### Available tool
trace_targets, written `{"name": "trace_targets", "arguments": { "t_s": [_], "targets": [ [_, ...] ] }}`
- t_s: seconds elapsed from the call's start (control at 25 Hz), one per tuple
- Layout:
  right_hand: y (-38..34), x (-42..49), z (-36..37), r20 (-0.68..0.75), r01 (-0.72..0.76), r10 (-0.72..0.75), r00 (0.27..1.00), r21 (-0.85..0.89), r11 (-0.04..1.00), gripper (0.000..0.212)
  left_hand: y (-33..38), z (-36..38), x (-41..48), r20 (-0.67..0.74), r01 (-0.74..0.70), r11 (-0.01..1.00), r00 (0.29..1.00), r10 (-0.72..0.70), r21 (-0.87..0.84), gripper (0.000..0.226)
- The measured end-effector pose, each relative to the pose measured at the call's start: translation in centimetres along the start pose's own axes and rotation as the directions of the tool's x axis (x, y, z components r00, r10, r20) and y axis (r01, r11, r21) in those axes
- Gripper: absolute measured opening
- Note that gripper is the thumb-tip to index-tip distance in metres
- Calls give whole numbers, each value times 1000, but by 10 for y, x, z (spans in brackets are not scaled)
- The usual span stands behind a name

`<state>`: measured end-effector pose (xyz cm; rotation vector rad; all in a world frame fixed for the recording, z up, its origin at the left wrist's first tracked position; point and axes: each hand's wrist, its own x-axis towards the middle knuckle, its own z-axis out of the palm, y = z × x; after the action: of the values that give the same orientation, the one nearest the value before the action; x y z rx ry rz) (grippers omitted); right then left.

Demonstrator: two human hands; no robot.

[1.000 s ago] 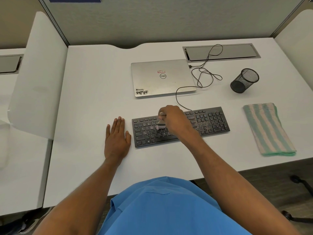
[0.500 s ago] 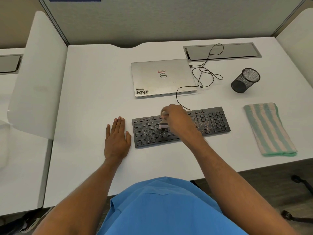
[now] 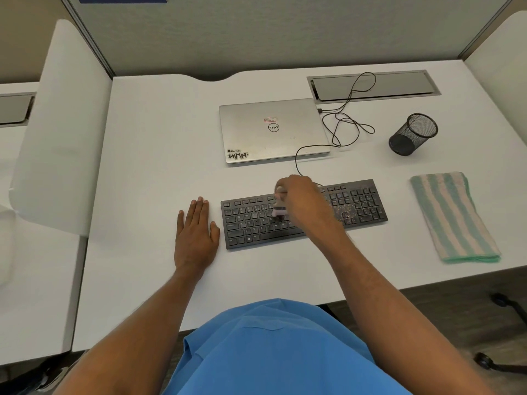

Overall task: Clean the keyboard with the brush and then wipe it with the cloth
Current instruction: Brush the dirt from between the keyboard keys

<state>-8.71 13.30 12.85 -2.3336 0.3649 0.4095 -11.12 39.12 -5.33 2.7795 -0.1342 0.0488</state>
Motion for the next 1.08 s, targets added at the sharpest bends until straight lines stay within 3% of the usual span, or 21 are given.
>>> {"name": "trace_targets", "arguments": {
  "t_s": [0.08, 0.2, 0.4, 0.52, 0.6, 0.8, 1.08],
  "targets": [
    [-14, -3, 11, 65, 21, -25, 998, 74, 997, 28, -1, 0, 0, 1, 1, 1000, 1000, -1, 5, 67],
    [-15, -7, 11, 88, 40, -42, 995, 22, 999, 28, -1, 0, 0, 4, 3, 1000, 1000, -3, 9, 67],
    [17, -2, -12, -61, 28, -31, 998, -44, 999, 21, -1, 1, 0, 5, 6, 1000, 1000, -6, 13, 67],
    [24, -1, -12, -157, 76, -112, 981, -221, 972, 19, -1, 1, 0, 10, 8, 1000, 1000, -8, 13, 68],
    [18, -5, -8, -205, 122, -170, 964, -229, 966, 26, 0, 0, 0, 11, 9, 1000, 1000, -9, 12, 68],
    [17, -5, 4, -187, 109, -130, 974, -120, 987, 31, -1, 1, 0, 15, 9, 1000, 1000, -9, 19, 68],
    [13, -8, -1, -305, 152, -144, 941, 3, 988, 31, -2, 0, 0, 12, 13, 1000, 1000, -13, 16, 68]
  ]
}}
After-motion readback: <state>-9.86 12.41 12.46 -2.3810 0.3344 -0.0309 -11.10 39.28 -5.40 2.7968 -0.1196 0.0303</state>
